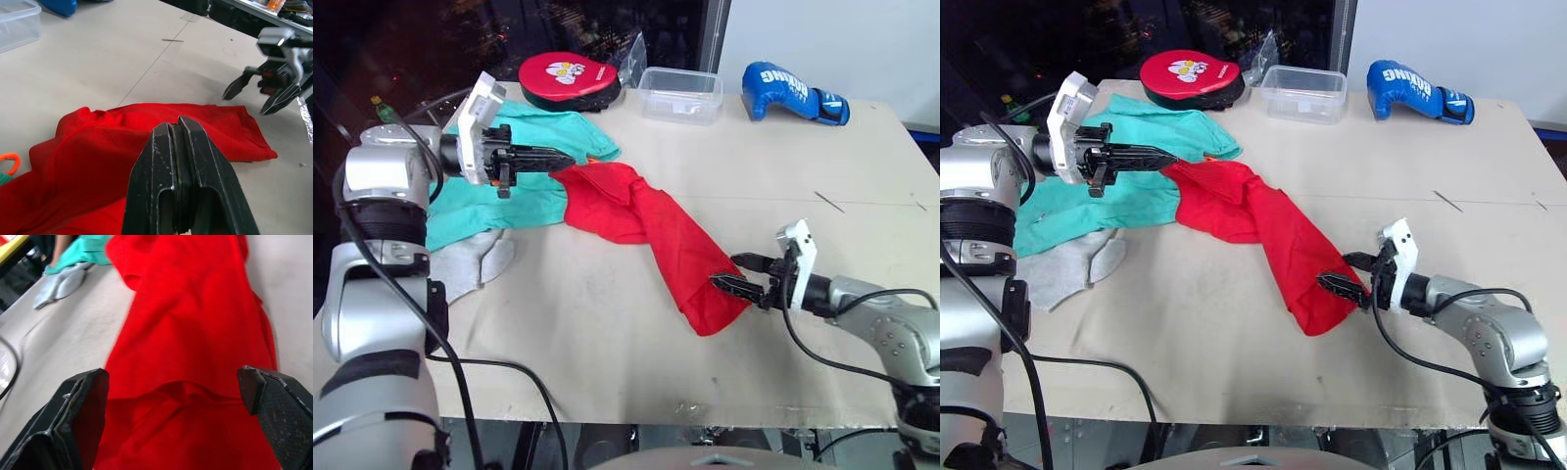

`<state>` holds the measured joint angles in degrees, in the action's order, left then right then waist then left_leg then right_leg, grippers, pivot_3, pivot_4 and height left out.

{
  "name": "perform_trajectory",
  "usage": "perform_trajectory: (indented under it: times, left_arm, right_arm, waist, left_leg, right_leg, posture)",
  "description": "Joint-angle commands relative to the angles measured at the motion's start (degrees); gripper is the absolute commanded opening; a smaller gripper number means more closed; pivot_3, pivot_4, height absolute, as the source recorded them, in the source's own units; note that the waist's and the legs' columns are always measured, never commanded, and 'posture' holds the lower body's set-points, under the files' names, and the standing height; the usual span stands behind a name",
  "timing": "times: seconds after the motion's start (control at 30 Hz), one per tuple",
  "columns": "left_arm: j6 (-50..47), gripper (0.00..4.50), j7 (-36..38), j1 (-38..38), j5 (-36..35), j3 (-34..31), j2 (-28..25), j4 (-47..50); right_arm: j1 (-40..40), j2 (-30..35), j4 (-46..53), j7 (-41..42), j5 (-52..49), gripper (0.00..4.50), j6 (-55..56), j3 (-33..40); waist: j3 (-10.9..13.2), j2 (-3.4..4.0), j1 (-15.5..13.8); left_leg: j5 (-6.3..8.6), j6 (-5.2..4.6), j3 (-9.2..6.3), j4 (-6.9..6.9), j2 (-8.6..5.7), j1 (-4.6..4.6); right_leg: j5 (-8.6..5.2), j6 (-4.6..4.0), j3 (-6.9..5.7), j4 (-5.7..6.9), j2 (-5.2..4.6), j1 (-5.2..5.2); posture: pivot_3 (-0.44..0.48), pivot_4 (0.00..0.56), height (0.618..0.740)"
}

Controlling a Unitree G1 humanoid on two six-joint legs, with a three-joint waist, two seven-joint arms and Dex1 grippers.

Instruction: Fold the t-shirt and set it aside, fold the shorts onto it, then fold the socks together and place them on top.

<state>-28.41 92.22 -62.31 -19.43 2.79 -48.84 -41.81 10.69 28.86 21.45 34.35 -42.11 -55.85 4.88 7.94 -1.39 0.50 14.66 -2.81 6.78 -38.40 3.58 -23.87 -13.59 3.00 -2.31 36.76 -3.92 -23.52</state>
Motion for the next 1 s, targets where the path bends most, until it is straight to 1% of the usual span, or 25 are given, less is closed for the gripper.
perform_trajectory:
  times: [0.03,0.13,0.2,0.3,0.43,0.53,0.6,0.63,0.67,0.73,0.77,0.9,1.0]
  left_arm:
    - [-0.89,0.0,0.16,-0.15,-0.47,-1.43,-0.3,2.55]
    - [-1.13,0.0,0.03,-0.02,-0.31,-1.46,-0.12,2.77]
    - [-1.44,0.0,0.02,0.05,-0.3,-1.49,-0.05,3.01]
    - [-1.58,0.0,-0.18,0.07,-0.26,-1.51,0.18,3.2]
    - [-1.82,0.0,-0.25,0.43,-0.3,-1.46,0.3,3.8]
    - [-2.03,0.0,-0.31,0.93,-0.31,-1.48,0.33,4.51]
    - [-2.07,0.0,-0.34,1.34,-0.29,-1.45,0.29,5.08]
    - [-2.18,0.0,-0.34,1.47,-0.3,-1.48,0.24,5.26]
    - [-2.24,0.0,-0.34,1.55,-0.3,-1.5,0.2,5.37]
    - [-2.24,0.0,-0.4,1.56,-0.24,-1.56,0.14,5.33]
    - [-2.24,0.0,-0.43,1.56,-0.21,-1.57,0.11,5.32]
    - [-2.1,0.0,-0.51,1.72,-0.13,-1.57,-0.06,5.4]
    - [-2.14,0.0,-0.52,1.8,-0.15,-1.57,-0.16,5.49]
  right_arm:
    - [1.95,-3.23,-3.3,-5.2,0.74,4.42,0.52,2.34]
    - [2.92,-4.19,-5.19,-6.5,2.35,4.42,1.93,2.3]
    - [2.78,-3.56,-5.5,-5.93,4.35,4.42,3.71,0.44]
    - [2.24,-2.18,-6.14,-4.88,10.16,4.42,8.83,-3.97]
    - [3.15,-2.07,-7.35,-5.04,15.72,4.42,14.16,-7.44]
    - [3.22,-1.26,-7.79,-3.96,18.67,2.99,16.61,-9.68]
    - [2.9,-0.97,-7.68,-3.28,19.96,2.14,17.86,-10.43]
    - [2.69,-0.78,-7.46,-2.96,20.47,1.54,18.41,-10.67]
    - [2.46,-0.55,-7.12,-2.5,20.75,1.19,18.86,-10.81]
    - [2.12,-0.17,-6.37,-1.91,21.25,0.24,19.61,-10.82]
    - [1.94,0.22,-5.9,-1.48,21.49,0.11,19.78,-10.85]
    - [0.83,1.16,-2.75,-0.13,21.16,0.11,20.7,-9.67]
    - [0.43,0.95,0.37,-0.04,18.55,0.11,19.55,-6.93]
  waist:
    - [-0.02,-0.04,0.03]
    - [-0.02,-0.04,0.14]
    - [-0.02,-0.04,0.16]
    - [-0.02,-0.04,0.16]
    - [-0.02,-0.04,0.21]
    - [-0.02,-0.04,0.22]
    - [-0.02,-0.04,0.21]
    - [-0.02,-0.04,0.22]
    - [-0.02,-0.04,0.21]
    - [-0.02,-0.04,0.14]
    - [-0.02,-0.04,0.09]
    - [-0.03,-0.04,0.13]
    - [-0.03,-0.05,0.14]
  left_leg:
    - [0.0,0.0,0.01,0.01,0.0,0.0]
    - [0.0,0.0,0.01,0.01,0.0,0.01]
    - [0.01,-0.01,0.01,0.01,0.0,0.02]
    - [0.01,-0.02,0.0,0.0,0.0,0.02]
    - [0.01,-0.01,0.01,0.0,0.0,0.02]
    - [0.0,-0.01,0.01,0.0,0.0,0.02]
    - [0.0,-0.01,0.02,0.0,0.0,0.02]
    - [0.0,0.0,0.01,0.0,0.0,0.02]
    - [0.0,0.0,0.02,0.0,0.0,0.03]
    - [0.0,0.0,0.01,-0.01,0.0,0.02]
    - [0.0,0.0,0.01,-0.01,0.0,0.02]
    - [0.0,0.0,0.01,-0.01,0.0,0.02]
    - [0.0,0.0,0.01,-0.01,0.0,0.03]
  right_leg:
    - [0.0,0.01,0.0,-0.01,0.0,0.0]
    - [-0.01,0.01,0.0,0.01,0.01,-0.01]
    - [-0.01,0.01,0.01,0.02,0.02,-0.01]
    - [-0.01,0.01,0.01,0.02,0.02,-0.01]
    - [-0.01,0.01,0.02,0.03,0.02,-0.01]
    - [-0.01,0.01,0.03,0.03,0.02,-0.01]
    - [-0.01,0.01,0.03,0.03,0.02,-0.01]
    - [-0.01,0.01,0.03,0.03,0.02,-0.01]
    - [-0.01,0.01,0.03,0.03,0.02,-0.01]
    - [-0.01,0.01,0.03,0.03,0.03,-0.01]
    - [-0.01,0.01,0.03,0.03,0.03,-0.01]
    - [-0.01,0.01,0.03,0.03,0.02,-0.01]
    - [-0.01,0.02,0.03,0.05,0.03,-0.01]
  posture:
    - [0.0,0.15,0.74]
    - [0.0,0.15,0.74]
    - [0.0,0.15,0.74]
    - [0.0,0.15,0.74]
    - [0.0,0.15,0.74]
    - [0.0,0.15,0.74]
    - [0.0,0.15,0.74]
    - [0.0,0.15,0.74]
    - [0.0,0.15,0.74]
    - [0.0,0.15,0.74]
    - [0.0,0.15,0.74]
    - [0.0,0.15,0.74]
    - [0.0,0.15,0.74]
